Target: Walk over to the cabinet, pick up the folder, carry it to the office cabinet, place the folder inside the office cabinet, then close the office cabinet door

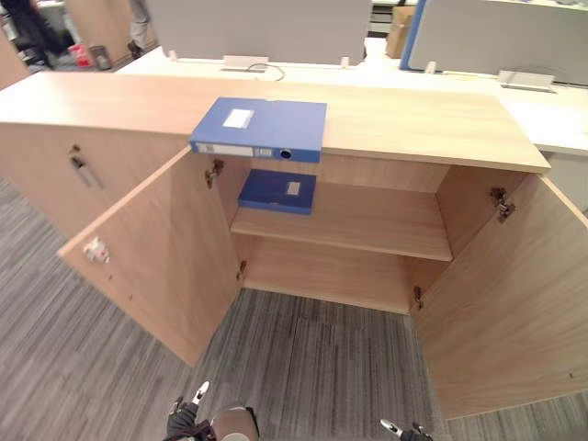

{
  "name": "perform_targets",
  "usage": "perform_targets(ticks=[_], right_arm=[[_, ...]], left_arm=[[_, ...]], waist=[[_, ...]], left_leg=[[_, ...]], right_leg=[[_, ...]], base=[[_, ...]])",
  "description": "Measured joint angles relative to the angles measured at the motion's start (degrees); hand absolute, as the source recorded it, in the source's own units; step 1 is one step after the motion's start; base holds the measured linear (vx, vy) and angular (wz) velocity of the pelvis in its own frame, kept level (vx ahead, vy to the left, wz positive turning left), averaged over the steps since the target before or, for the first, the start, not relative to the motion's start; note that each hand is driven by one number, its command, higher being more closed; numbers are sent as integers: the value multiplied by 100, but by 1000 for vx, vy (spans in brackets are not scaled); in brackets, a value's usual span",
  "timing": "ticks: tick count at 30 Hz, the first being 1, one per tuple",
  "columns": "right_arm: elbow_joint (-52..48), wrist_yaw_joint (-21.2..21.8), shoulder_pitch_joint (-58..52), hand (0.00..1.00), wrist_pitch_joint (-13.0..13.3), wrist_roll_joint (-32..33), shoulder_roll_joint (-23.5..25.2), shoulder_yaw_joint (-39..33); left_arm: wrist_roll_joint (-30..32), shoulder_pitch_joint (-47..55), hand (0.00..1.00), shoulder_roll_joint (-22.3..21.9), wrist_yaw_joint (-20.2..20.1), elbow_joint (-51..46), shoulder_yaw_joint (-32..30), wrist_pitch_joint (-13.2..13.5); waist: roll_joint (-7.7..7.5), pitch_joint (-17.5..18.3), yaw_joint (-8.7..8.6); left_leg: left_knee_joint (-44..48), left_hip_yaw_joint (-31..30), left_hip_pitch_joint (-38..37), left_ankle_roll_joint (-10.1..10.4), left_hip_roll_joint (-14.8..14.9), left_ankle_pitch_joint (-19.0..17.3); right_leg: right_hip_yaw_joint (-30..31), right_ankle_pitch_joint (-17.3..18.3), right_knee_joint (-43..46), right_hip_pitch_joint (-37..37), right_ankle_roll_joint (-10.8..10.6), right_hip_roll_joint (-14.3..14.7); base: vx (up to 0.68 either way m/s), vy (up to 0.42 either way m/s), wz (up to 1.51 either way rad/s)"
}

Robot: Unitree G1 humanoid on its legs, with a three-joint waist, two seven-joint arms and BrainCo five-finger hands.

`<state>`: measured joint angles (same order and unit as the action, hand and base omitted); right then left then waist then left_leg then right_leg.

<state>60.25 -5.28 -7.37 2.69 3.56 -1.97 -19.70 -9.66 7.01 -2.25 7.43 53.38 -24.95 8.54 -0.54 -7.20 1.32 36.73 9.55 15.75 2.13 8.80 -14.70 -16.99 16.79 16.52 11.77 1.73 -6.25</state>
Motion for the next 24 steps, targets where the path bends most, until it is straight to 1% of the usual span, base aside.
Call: perform_targets(ticks=[1,2,3,4,5,6,7,8,10,11,12,13,14,15,17,18,19,20,21,22,23,24], right_arm=[[-43,2,-5,0,42,3,-62,102],[-73,-2,0,0,48,-9,-87,143],[-89,5,-9,0,57,-11,49,315],[-71,11,-1,0,62,-19,127,315],[-6,16,82,0,66,-26,167,306],[49,30,179,0,68,-51,195,306],[27,71,186,0,83,-109,222,306],[32,82,184,0,81,-169,222,308],[32,136,161,0,80,-284,166,305],[32,143,161,0,82,-285,136,304],[36,146,161,0,84,-280,89,302],[33,152,164,0,94,-277,81,303],[40,154,180,0,100,-274,82,304],[60,154,194,0,100,-274,78,302],[68,157,214,0,100,-266,71,300],[68,174,237,0,100,-259,66,301],[67,175,247,0,100,-259,66,301],[67,177,259,0,101,-262,68,304],[77,181,265,0,100,-266,87,296],[122,181,271,0,98,-274,71,295],[169,186,296,0,91,-293,15,301],[190,184,325,0,89,-290,1,301]], left_arm=[[-8,32,0,-27,5,9,59,6],[-43,37,0,-35,-10,45,88,20],[-114,-53,0,119,9,103,103,29],[-112,-77,0,188,4,122,133,61],[-113,-80,0,226,0,200,153,66],[-142,-89,0,237,5,313,110,57],[-131,-77,0,247,4,361,96,56],[-124,-56,0,247,3,369,97,57],[-49,65,0,277,2,463,195,66],[14,82,0,299,0,501,252,61],[87,122,0,327,-2,530,412,58],[101,131,0,360,-4,547,543,58],[115,120,0,425,-6,559,729,57],[117,115,0,468,-9,561,855,56],[120,110,0,506,-11,561,981,54],[123,94,0,512,-9,562,1003,55],[126,89,0,515,-8,562,1007,55],[133,87,0,522,-8,557,1010,57],[134,84,0,542,-9,540,1009,64],[132,77,0,536,0,536,973,66],[140,90,0,473,0,533,923,72],[146,91,0,402,-1,519,837,86]], waist=[[106,57,12],[149,81,48],[-133,90,5],[-246,116,-15],[-271,163,-20],[-238,198,33],[-233,200,126],[-223,201,154],[-94,264,139],[-62,291,107],[28,330,42],[54,356,-22],[59,356,-69],[60,356,-80],[59,347,-106],[48,290,-119],[40,270,-129],[-19,238,-157],[-123,190,-165],[-138,227,-163],[-82,229,-133],[-71,215,-136]], left_leg=[[-761,-301,11,-4,-68,625],[-803,-422,28,115,-130,985],[-861,-400,-45,33,-394,973],[-977,-369,-85,26,-519,969],[-1020,-343,-97,19,-577,965],[-1194,-232,-238,-21,-616,948],[-1570,9,-581,-144,-684,983],[-1755,96,-759,-195,-749,1015],[-2431,455,-1348,-345,-971,1114],[-2590,508,-1451,-366,-1020,1153],[-2898,540,-1617,-349,-1072,1209],[-3064,526,-1688,-395,-1077,1241],[-3190,416,-1728,-397,-1061,1271],[-3228,346,-1727,-382,-1030,1286],[-3233,228,-1744,-353,-965,1305],[-3222,159,-1831,-331,-924,1300],[-3206,113,-1878,-297,-908,1288],[-3102,17,-1888,-204,-897,1232],[-2976,-52,-1888,-123,-921,1174],[-2879,-132,-1891,-63,-905,1140],[-2826,-163,-1899,-35,-797,1145],[-2816,-210,-1883,52,-692,1112]], right_leg=[[77,51,-1,30,-215,-7],[190,134,2,50,-392,-29],[305,132,-48,94,-506,-309],[342,6,-62,50,-529,-445],[405,-173,-73,-2,-572,-541],[529,-438,-52,-60,-684,-635],[644,-618,111,-119,-763,-794],[658,-684,261,-167,-773,-875],[576,-858,1091,-568,-700,-1271],[494,-914,1288,-668,-632,-1370],[215,-977,1577,-832,-506,-1522],[24,-924,1659,-889,-502,-1581],[-135,-697,1609,-923,-563,-1506],[-186,-529,1499,-973,-587,-1391],[-183,-393,1179,-1074,-634,-1175],[-176,-376,958,-1096,-634,-1092],[-159,-377,836,-1099,-634,-1068],[-69,-394,547,-1124,-613,-1048],[141,-618,414,-1154,-697,-1038],[123,-539,448,-1105,-743,-988],[96,-481,469,-1108,-718,-910],[0,-444,508,-1115,-707,-825]], base=[[325,348,-74],[356,324,-38],[318,286,-10],[289,277,3],[242,310,-25],[224,313,-62],[207,299,-73],[152,258,-83],[80,238,-77],[61,234,-52],[49,155,-23],[66,134,-8],[45,41,12],[37,11,19],[28,-68,25],[33,-100,29],[31,-217,38],[-4,-189,43],[16,-294,49],[48,-205,25],[130,-291,11],[137,-235,3]])
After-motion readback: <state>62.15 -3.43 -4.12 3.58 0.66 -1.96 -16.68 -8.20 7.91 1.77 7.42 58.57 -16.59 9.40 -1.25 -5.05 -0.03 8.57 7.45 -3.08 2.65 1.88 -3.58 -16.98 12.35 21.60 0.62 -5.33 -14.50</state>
